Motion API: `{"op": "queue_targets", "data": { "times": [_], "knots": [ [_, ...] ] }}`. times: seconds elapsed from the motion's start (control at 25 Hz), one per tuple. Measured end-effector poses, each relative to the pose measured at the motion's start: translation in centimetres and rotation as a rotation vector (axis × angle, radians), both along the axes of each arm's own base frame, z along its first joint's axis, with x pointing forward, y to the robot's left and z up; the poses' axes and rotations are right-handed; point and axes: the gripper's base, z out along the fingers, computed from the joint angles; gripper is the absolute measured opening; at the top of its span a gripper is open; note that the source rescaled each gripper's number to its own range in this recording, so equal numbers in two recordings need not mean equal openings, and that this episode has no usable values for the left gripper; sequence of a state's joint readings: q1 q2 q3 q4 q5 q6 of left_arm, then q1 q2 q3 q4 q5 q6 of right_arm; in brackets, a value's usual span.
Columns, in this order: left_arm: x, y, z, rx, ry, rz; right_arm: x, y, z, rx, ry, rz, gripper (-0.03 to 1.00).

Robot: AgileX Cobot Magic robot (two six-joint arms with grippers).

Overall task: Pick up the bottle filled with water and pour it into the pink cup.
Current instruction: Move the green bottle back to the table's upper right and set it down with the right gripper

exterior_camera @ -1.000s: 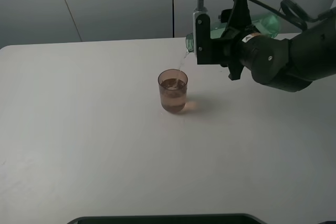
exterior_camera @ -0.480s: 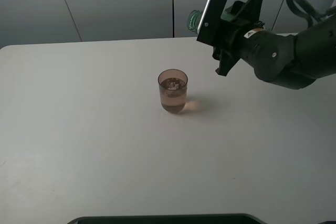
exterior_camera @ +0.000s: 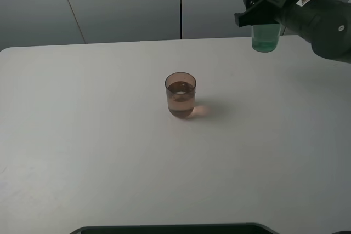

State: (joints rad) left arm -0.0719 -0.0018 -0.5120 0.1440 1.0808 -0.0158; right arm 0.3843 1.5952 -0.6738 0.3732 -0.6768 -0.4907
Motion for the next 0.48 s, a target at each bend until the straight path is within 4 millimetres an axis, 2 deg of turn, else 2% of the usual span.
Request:
{"op": "queue_targets", "data": {
  "times": [0.12, 0.28, 0.48],
  "knots": [
    [0.0, 0.0, 0.0, 0.000, 0.000, 0.000, 0.6, -1.7, 0.1, 0.150, 0.016, -0.031, 0.00],
    [0.0, 0.0, 0.0, 0.000, 0.000, 0.000, 0.5, -4.5, -0.8, 0.228, 0.028, -0.106, 0.00],
    [0.0, 0.0, 0.0, 0.000, 0.000, 0.000, -0.5, -8.3, -2.4, 0.223, 0.060, -0.206, 0.00]
  ]
}}
